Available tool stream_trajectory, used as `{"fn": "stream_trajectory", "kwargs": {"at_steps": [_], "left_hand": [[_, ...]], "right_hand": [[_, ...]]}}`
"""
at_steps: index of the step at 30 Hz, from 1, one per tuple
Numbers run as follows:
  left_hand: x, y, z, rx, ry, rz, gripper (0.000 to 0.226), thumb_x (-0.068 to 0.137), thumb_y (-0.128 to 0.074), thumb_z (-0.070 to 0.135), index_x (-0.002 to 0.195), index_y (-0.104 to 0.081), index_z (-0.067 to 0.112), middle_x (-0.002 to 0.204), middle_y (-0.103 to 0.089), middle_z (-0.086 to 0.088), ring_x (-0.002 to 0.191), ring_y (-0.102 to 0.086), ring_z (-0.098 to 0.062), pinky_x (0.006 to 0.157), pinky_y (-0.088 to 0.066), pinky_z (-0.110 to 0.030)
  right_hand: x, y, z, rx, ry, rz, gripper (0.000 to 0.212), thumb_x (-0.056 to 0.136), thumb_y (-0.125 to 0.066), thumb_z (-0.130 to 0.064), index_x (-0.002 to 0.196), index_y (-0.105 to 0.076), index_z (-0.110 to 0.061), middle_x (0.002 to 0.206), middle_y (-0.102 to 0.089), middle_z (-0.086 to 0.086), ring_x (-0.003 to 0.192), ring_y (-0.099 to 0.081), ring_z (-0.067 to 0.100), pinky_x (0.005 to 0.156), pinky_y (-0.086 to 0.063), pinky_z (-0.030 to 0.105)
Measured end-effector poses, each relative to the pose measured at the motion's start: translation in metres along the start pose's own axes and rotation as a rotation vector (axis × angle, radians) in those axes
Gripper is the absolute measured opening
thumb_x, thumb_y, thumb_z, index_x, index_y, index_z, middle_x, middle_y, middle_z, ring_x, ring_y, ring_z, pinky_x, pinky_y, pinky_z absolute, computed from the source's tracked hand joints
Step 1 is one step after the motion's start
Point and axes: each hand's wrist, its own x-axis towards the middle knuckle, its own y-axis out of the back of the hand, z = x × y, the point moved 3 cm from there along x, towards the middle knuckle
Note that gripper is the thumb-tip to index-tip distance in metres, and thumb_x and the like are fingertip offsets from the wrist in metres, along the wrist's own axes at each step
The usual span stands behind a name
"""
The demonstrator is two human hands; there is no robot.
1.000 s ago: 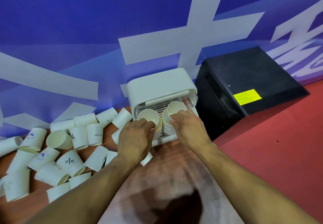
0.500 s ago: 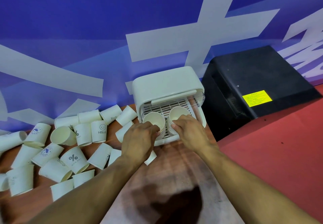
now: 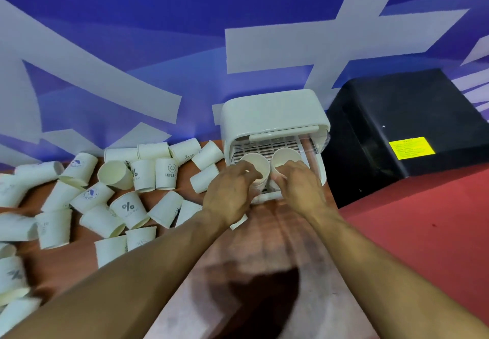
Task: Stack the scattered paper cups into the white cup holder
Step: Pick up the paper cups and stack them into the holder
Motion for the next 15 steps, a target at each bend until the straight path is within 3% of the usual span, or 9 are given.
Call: {"fn": "stream_trajectory", "kwargs": {"at_steps": [2, 4, 8, 15], "left_hand": [[-0.020, 0.007, -0.006, -0.037, 0.003, 0.084, 0.033, 0.086, -0.069, 0.032, 0.117, -0.065, 0.022, 0.119, -0.059, 0.002, 0.105, -0.059, -0.022, 0.081, -0.051, -0.035], [-0.045, 0.014, -0.016, -0.062, 0.055, 0.140, 0.035, 0.086, -0.069, 0.034, 0.118, -0.065, 0.022, 0.118, -0.059, 0.002, 0.105, -0.058, -0.022, 0.084, -0.049, -0.037], [-0.099, 0.030, -0.036, -0.141, 0.215, 0.168, 0.031, 0.086, -0.068, 0.036, 0.116, -0.068, 0.026, 0.113, -0.062, 0.006, 0.102, -0.058, -0.017, 0.083, -0.049, -0.036], [-0.193, 0.052, -0.054, -0.153, 0.401, 0.247, 0.024, 0.086, -0.068, 0.038, 0.108, -0.068, 0.028, 0.109, -0.064, 0.007, 0.097, -0.060, -0.017, 0.078, -0.050, -0.035]], "right_hand": [[-0.009, 0.002, -0.005, -0.008, 0.034, 0.126, 0.018, 0.090, -0.062, -0.026, 0.103, -0.067, -0.014, 0.104, -0.062, 0.002, 0.105, -0.052, 0.027, 0.080, -0.051, 0.044], [-0.022, 0.006, -0.016, 0.041, 0.038, 0.303, 0.033, 0.084, -0.067, -0.019, 0.116, -0.063, -0.011, 0.116, -0.059, 0.008, 0.113, -0.048, 0.029, 0.085, -0.050, 0.042], [-0.057, 0.005, -0.058, 0.253, -0.002, 0.482, 0.039, 0.082, -0.071, -0.013, 0.119, -0.059, -0.009, 0.113, -0.055, 0.008, 0.108, -0.047, 0.019, 0.087, -0.044, 0.032], [-0.113, -0.049, -0.141, 0.421, 0.132, 0.189, 0.033, 0.082, -0.071, -0.016, 0.113, -0.064, -0.013, 0.102, -0.062, 0.000, 0.087, -0.058, 0.012, 0.077, -0.041, 0.021]]}}
